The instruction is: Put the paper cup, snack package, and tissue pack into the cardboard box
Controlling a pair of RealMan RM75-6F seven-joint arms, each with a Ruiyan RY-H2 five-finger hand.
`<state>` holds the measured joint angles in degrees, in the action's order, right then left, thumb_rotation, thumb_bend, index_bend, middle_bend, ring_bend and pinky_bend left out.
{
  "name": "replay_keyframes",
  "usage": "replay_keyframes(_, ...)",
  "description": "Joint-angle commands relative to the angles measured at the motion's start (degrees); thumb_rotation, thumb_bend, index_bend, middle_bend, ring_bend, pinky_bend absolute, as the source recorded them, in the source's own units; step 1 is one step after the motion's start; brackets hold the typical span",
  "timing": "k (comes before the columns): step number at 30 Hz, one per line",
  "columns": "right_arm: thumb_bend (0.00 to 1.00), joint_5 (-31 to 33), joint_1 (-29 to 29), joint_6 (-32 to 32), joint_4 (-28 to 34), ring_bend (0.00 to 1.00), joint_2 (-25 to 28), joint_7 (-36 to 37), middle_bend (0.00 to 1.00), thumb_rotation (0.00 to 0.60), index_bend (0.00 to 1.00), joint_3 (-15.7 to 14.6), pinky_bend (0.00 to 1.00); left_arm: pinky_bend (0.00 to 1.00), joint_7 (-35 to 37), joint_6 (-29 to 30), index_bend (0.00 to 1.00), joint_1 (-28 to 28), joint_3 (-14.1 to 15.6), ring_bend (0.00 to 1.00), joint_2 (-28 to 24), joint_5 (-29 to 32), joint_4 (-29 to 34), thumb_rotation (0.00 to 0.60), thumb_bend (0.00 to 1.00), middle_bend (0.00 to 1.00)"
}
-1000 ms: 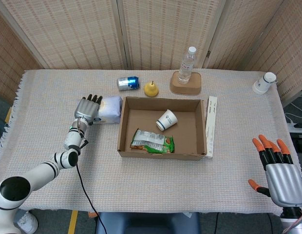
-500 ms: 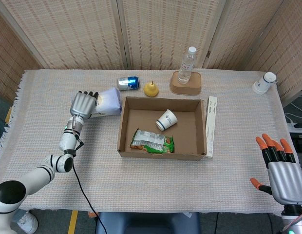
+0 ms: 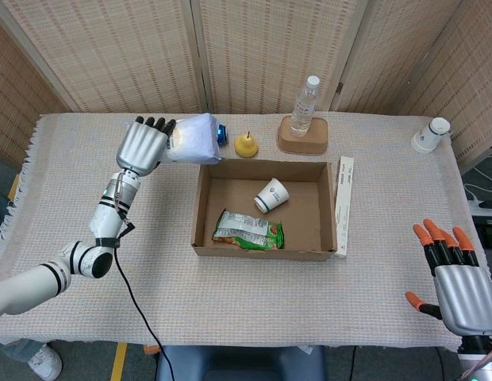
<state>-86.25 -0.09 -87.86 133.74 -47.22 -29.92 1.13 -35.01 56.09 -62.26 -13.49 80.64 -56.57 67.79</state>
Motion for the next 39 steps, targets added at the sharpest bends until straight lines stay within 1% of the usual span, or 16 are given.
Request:
replay_keyframes(1,0.0,-0.1,0.0,0.0,0.0,0.0,0.2,0.3,0.0,0.6,0.02,0.0,0.0,0.8,-1.2,2.9,0.78,-2.0,-3.6,0.75,-2.7,-2.0,8.1,0.6,0.46,0.89)
replay_keyframes(4,0.0,-0.3,-0.1,0.0,0.1,0.0,0.6,0.8,0.0,0.6,0.02,-0.1,0.0,0.81,-1.2,4.5,0.79,-3.1,-5.3,0.75,-1.8,-2.5,13.1,0.6,0.47,0.9)
replay_keyframes(6,0.0,-0.7,-0.3,-0.1,0.1,0.0,0.8,1.2,0.0,0.6,0.02,-0.2,0.0,0.81,-1.8,5.8,0.79,-3.8,-6.0,0.76,-0.1,-2.9,15.7,0.6,0.47,0.9)
replay_keyframes(10,0.0,-0.9,-0.6,-0.5,0.1,0.0,1.5,2.2,0.0,0.6,0.02,-0.2,0.0,0.81,-4.2,7.7,0.79,-5.4,-5.7,0.76,4.5,-3.9,18.5,0.6,0.47,0.9)
replay_keyframes(14,0.0,-0.8,-0.7,-0.5,0.1,0.0,2.0,3.0,0.0,0.6,0.02,-0.3,0.0,0.81,-5.1,8.4,0.79,-6.4,-3.7,0.76,8.8,-7.1,17.4,0.6,0.48,0.9)
replay_keyframes(18,0.0,-1.2,-1.1,-1.0,0.2,0.0,2.6,3.9,0.0,0.6,0.02,-0.4,0.0,0.81,-4.2,9.3,0.79,-6.3,-3.1,0.75,13.7,-7.6,15.0,0.6,0.48,0.9)
replay_keyframes(20,0.0,-1.4,-1.4,-1.5,0.2,0.0,2.9,4.4,0.0,0.6,0.02,-0.3,0.0,0.8,-4.1,8.5,0.77,-6.2,-2.5,0.73,15.3,-6.9,13.8,0.6,0.46,0.87)
replay_keyframes(21,0.0,-1.5,-1.5,-1.7,0.1,0.0,3.1,4.7,0.0,0.6,0.02,-0.4,0.0,0.72,-4.7,6.9,0.6,-6.3,-2.0,0.59,15.3,-6.0,13.7,0.6,0.41,0.7)
replay_keyframes(22,0.0,-1.6,-1.7,-1.9,0.1,0.0,3.3,5.0,0.0,0.6,0.02,-0.4,0.0,0.57,-6.6,3.7,0.37,-6.7,-1.4,0.38,14.4,-3.4,14.1,0.6,0.34,0.46)
replay_keyframes(23,0.0,-1.7,-1.8,-2.1,0.1,0.0,3.4,5.2,0.0,0.6,0.02,-0.4,0.0,0.41,-8.3,1.5,0.18,-7.0,-1.3,0.2,13.5,-0.9,14.9,0.6,0.28,0.24)
replay_keyframes(24,0.0,-1.8,-1.9,-2.2,0.0,0.0,3.5,5.4,0.0,0.6,0.02,-0.4,0.0,0.25,-9.6,0.6,0.03,-7.4,-1.5,0.05,13.0,0.8,15.5,0.6,0.24,0.07)
replay_keyframes(25,0.0,-1.9,-2.0,-2.3,0.0,0.0,3.7,5.5,0.0,0.6,0.02,-0.5,0.0,0.15,-10.9,0.5,0.0,-7.6,-1.6,0.0,12.7,2.0,15.7,0.6,0.22,0.0)
replay_keyframes(28,0.0,-2.2,-2.2,-2.5,-0.1,0.0,3.8,5.8,0.0,0.6,0.02,-0.6,0.0,0.1,-11.6,1.5,0.0,-7.3,-2.1,0.0,12.5,3.3,15.7,0.6,0.2,0.0)
replay_keyframes(33,0.0,-2.2,-2.1,-2.0,-0.1,0.0,3.6,5.4,0.0,0.6,0.02,-0.6,0.0,0.09,-11.9,1.9,0.0,-6.7,-2.1,0.0,10.6,4.3,16.5,0.6,0.2,0.0)
replay_keyframes(37,0.0,-2.3,-2.0,-1.6,-0.1,0.0,3.2,4.6,0.0,0.6,0.02,-0.6,0.0,0.09,-12.2,3.0,0.0,-5.4,-1.8,0.0,7.6,4.6,19.3,0.6,0.2,0.0)
replay_keyframes(39,0.0,-2.1,-1.8,-1.4,-0.1,0.0,3.0,4.3,0.0,0.6,0.02,-0.5,0.0,0.1,-12.7,4.8,0.0,-4.2,-1.9,0.0,5.5,5.3,21.7,0.6,0.2,0.0)
